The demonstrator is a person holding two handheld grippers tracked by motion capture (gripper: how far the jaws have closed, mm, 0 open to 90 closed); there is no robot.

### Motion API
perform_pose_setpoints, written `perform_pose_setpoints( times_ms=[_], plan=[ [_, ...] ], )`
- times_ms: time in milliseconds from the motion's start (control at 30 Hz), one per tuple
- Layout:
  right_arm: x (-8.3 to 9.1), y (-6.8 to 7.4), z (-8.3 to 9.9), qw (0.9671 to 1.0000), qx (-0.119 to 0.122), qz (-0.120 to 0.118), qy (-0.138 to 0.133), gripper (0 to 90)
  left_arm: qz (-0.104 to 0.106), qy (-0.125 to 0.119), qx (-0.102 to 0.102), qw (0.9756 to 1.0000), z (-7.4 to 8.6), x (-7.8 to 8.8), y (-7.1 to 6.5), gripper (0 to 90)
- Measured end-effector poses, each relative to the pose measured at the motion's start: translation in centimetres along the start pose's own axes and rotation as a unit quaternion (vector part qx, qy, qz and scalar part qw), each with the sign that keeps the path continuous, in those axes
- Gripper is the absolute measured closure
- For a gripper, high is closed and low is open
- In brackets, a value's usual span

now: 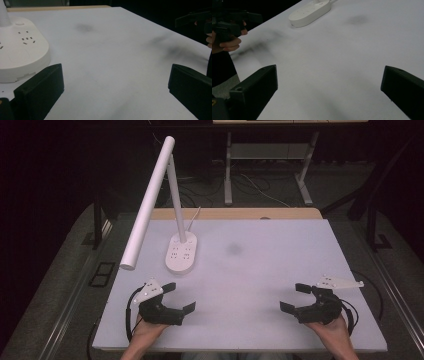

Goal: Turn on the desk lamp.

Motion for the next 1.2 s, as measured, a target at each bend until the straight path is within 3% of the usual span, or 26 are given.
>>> perform_pose_setpoints(
  times_ms=[833, 1200],
  plan=[
    [0.3, 0.3, 0.0, 0.9998, 0.004, -0.003, 0.017, 0.5, -0.001, 0.008, -0.016, 0.9998, 0.1, -0.2, -0.1, 0.0],
    [0.0, -0.1, -1.4, 0.9996, 0.007, -0.007, 0.026, 0.5, -0.001, 0.011, -0.019, 0.9998, 0.2, -0.4, 0.0, 0.1]
  ],
)
Point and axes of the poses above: each handheld gripper's, and its own axes: x roughly backward along the jaws, z roughly out of its underside, y roughly to its left, the point moved 2 cm from there along -x, roughly forward along the jaws, and after that the axes turned 8 degrees about x, right-handed, at the moved point
